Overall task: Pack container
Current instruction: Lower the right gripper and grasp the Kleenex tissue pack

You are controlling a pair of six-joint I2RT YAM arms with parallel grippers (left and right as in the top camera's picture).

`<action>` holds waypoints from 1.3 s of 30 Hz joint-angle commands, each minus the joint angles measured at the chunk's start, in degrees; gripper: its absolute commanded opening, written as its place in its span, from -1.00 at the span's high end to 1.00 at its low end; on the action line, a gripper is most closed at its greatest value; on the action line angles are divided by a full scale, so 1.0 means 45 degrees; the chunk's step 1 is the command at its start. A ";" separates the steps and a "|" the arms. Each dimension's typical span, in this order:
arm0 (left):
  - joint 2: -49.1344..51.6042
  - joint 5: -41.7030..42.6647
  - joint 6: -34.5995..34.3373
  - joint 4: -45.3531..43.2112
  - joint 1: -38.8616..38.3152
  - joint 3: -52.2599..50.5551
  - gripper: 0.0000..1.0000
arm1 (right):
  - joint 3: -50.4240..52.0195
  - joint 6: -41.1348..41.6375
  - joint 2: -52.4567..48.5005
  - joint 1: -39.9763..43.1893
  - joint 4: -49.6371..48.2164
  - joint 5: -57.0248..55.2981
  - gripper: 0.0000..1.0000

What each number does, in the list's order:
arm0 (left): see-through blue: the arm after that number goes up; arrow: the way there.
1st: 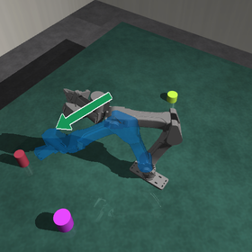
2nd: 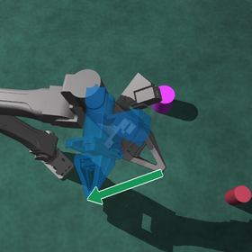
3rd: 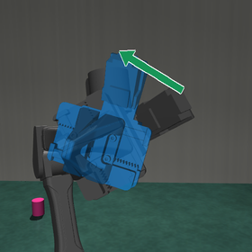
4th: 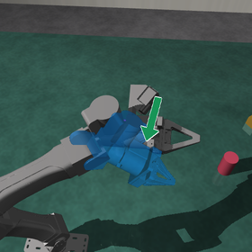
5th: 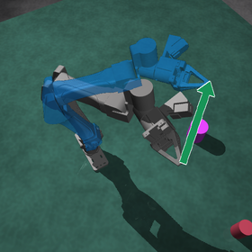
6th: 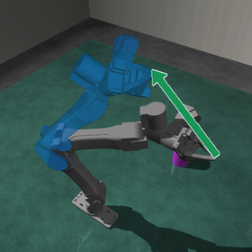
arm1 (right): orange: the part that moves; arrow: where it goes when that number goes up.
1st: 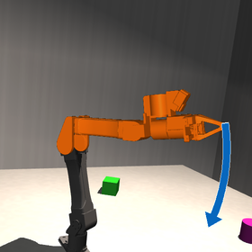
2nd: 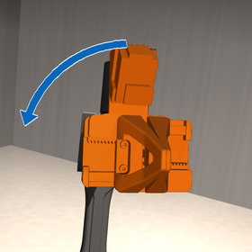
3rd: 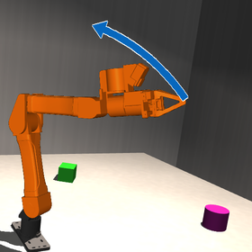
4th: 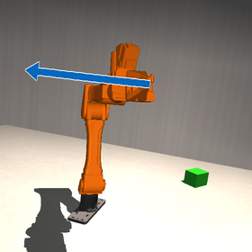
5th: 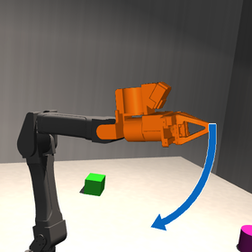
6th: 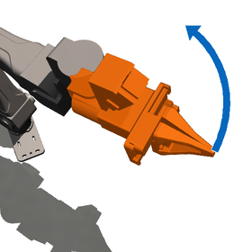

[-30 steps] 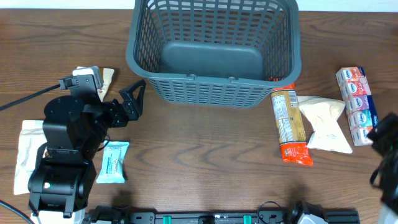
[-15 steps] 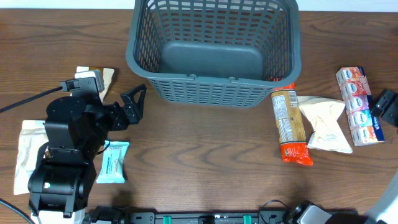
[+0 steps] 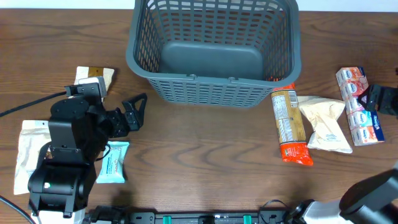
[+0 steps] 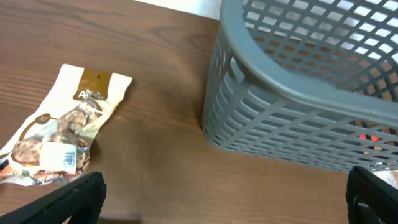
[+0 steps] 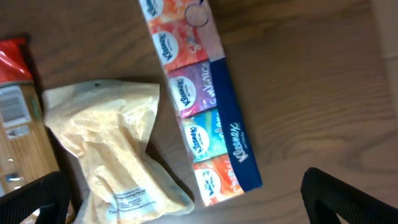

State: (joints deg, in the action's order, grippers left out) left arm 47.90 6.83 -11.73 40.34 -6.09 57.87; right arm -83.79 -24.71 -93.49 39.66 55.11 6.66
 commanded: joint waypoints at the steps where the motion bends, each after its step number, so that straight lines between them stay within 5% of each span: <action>1: 0.0000 -0.0199 0.0219 0.0136 0.0053 0.0253 -0.97 | 0.0039 -0.0486 -0.0874 0.0107 -0.0131 0.0194 -0.98; 19: 0.0005 -0.0194 0.0063 0.0879 0.0053 0.0253 -0.97 | 0.0039 -0.0364 -0.3376 0.0301 -0.2006 0.0189 -0.98; 39: 0.0005 -0.0189 -0.0223 0.1647 0.0053 0.0253 -0.97 | 0.0044 -0.1957 -0.5202 0.0811 -0.1350 0.0622 -0.84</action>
State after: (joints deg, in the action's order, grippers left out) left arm 47.90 6.83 -12.08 47.55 -6.09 57.87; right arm -83.72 -32.36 -115.46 43.05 48.84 8.49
